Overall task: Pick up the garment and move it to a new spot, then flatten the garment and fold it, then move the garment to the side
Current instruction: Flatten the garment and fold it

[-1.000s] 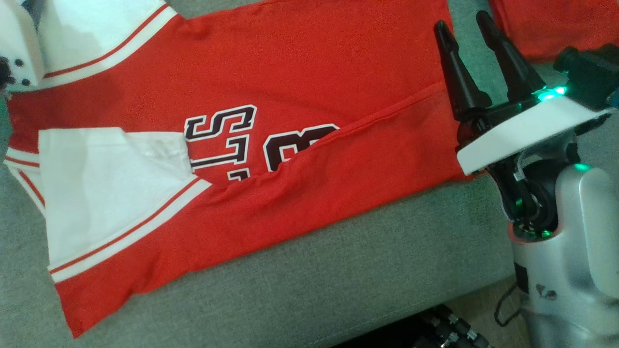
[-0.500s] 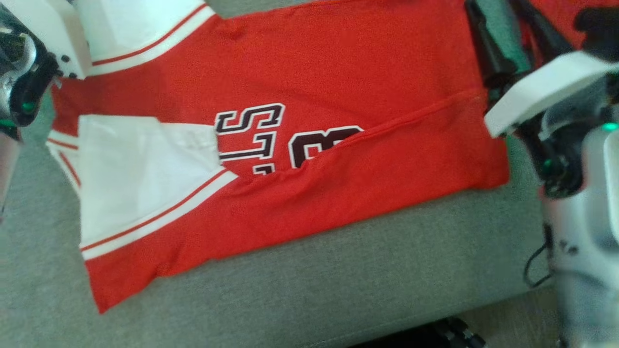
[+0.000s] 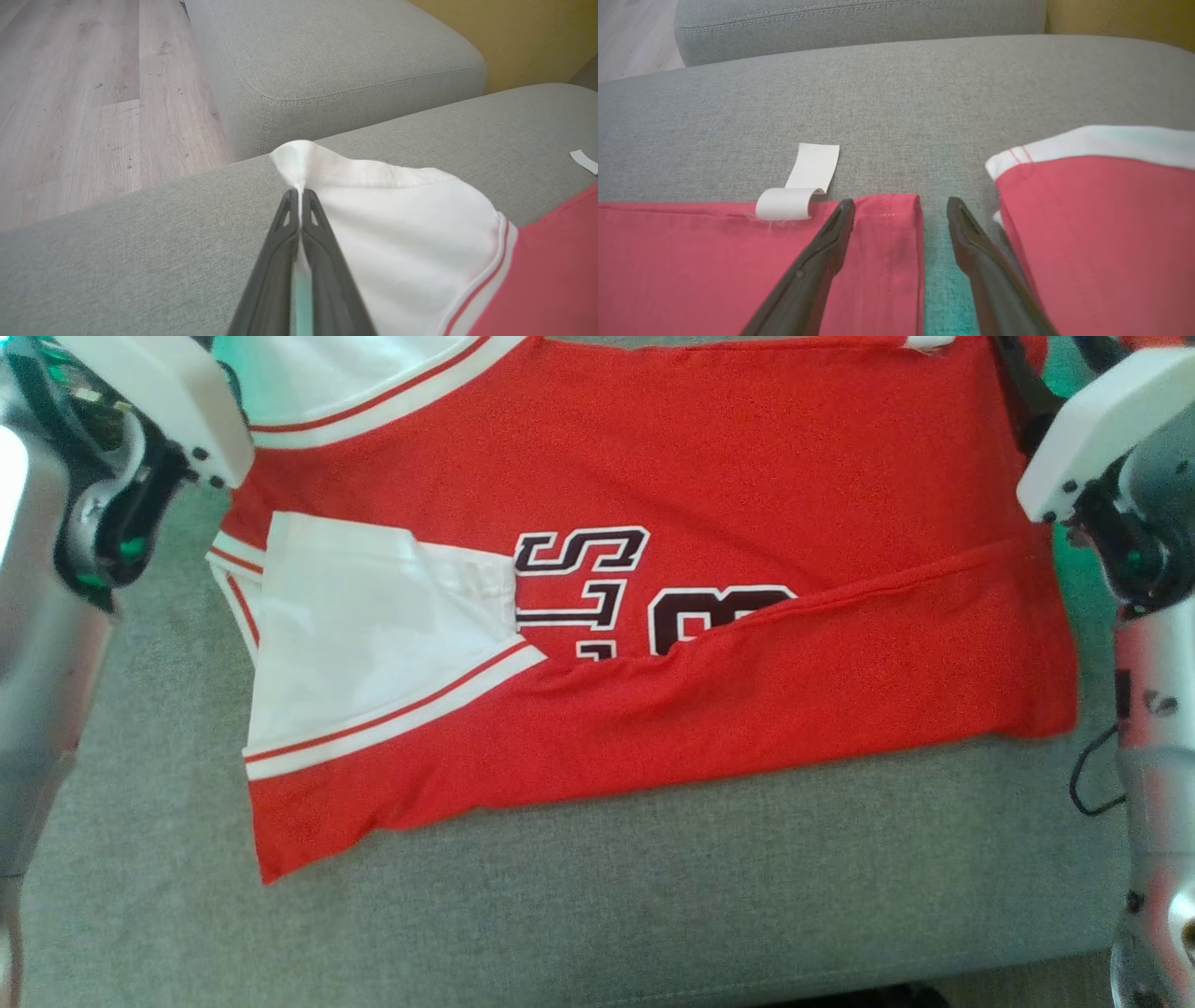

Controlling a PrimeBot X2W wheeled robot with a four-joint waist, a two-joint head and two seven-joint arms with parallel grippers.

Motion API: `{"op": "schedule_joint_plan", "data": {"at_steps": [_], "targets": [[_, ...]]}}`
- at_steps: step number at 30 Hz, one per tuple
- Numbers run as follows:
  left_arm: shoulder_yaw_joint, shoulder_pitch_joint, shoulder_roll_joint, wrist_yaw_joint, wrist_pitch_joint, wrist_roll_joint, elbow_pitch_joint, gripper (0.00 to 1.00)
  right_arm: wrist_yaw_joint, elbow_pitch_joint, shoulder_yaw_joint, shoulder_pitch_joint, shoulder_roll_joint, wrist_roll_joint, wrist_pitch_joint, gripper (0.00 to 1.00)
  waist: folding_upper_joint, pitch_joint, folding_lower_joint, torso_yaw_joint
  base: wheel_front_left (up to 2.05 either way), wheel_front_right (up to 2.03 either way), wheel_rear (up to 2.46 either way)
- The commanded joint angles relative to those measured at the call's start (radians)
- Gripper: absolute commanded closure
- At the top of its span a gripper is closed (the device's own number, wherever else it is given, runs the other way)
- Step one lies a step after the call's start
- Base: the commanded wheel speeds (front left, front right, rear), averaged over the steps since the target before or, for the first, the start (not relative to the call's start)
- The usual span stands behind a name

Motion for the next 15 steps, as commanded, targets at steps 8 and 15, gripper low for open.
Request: {"op": "schedule_joint_plan", "data": {"at_steps": [8,15], "targets": [[0.023,-0.027,0.007,-0.002,-0.012,-0.007,-0.047,1.0,0.007,0.079,0.003,-0.091,0.029,-0.008,0.01,0.65,0.0,0.008,0.0,0.015,0.0,0.0,0.0],[0.02,-0.02,0.005,-0.011,-0.033,-0.011,-0.045,1.0,0.007,0.1,-0.005,-0.099,0.036,-0.016,-0.032,1.0,0.0,-0.012,0.0,0.013,0.0,0.0,0.0]]}}
